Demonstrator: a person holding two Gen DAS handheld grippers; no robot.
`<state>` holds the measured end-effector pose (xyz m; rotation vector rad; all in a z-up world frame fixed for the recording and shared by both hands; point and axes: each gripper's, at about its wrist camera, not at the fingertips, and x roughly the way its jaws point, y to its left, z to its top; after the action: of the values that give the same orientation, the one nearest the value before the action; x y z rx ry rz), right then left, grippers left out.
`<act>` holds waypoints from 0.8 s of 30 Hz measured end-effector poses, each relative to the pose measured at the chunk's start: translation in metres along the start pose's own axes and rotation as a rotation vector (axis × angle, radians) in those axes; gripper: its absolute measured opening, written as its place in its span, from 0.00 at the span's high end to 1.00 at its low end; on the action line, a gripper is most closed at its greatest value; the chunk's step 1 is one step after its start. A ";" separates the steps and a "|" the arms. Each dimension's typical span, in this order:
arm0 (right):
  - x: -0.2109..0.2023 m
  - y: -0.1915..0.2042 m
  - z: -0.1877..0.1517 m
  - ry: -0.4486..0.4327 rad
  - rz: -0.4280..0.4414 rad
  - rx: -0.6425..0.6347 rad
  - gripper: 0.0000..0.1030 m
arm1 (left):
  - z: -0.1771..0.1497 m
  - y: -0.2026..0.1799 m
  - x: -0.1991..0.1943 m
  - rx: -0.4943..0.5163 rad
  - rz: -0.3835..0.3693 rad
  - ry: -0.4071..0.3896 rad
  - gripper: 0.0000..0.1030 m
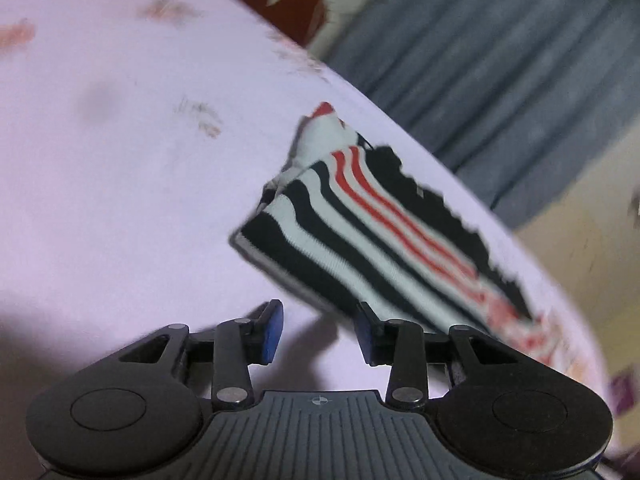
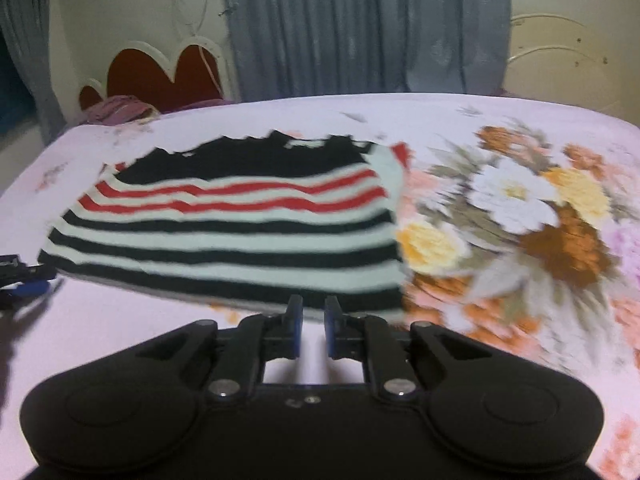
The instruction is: Fold small clothes
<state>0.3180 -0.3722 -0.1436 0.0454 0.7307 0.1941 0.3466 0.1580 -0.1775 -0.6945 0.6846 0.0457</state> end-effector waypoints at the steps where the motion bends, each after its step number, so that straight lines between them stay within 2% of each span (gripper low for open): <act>1: 0.005 0.004 0.005 0.001 0.006 0.000 0.90 | 0.002 0.002 0.004 -0.029 -0.009 -0.010 0.62; 5: 0.037 0.024 0.032 0.011 0.041 0.019 0.92 | 0.012 0.019 0.023 -0.194 -0.073 -0.065 0.62; 7: 0.053 0.034 0.046 0.013 0.066 0.033 0.93 | 0.015 0.024 0.031 -0.244 -0.095 -0.092 0.62; 9: 0.071 0.046 0.060 0.019 0.081 0.029 0.94 | 0.018 0.022 0.039 -0.255 -0.095 -0.104 0.64; 13: 0.102 0.073 0.081 0.033 0.098 0.007 0.94 | 0.022 0.021 0.050 -0.263 -0.093 -0.093 0.84; 15: 0.115 0.085 0.088 0.039 0.095 -0.012 0.95 | 0.023 0.025 0.042 -0.304 -0.141 -0.104 0.86; 16: 0.119 0.090 0.089 0.039 0.091 -0.026 0.96 | 0.024 0.024 0.036 -0.289 -0.163 -0.118 0.86; 18: 0.128 0.099 0.088 0.042 0.097 -0.065 0.97 | 0.023 0.024 0.034 -0.255 -0.171 -0.112 0.86; 20: 0.150 0.106 0.077 0.120 0.045 -0.115 1.00 | 0.021 0.036 0.044 -0.273 -0.159 -0.069 0.86; 21: 0.151 0.106 0.074 0.097 0.042 -0.117 1.00 | 0.022 0.038 0.047 -0.288 -0.178 -0.065 0.86; 24: 0.150 0.105 0.074 0.100 0.037 -0.105 1.00 | 0.027 0.032 0.048 -0.267 -0.174 -0.049 0.86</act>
<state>0.4596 -0.2382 -0.1754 -0.0511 0.8189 0.2714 0.3914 0.1902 -0.2091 -1.0046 0.5742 -0.0058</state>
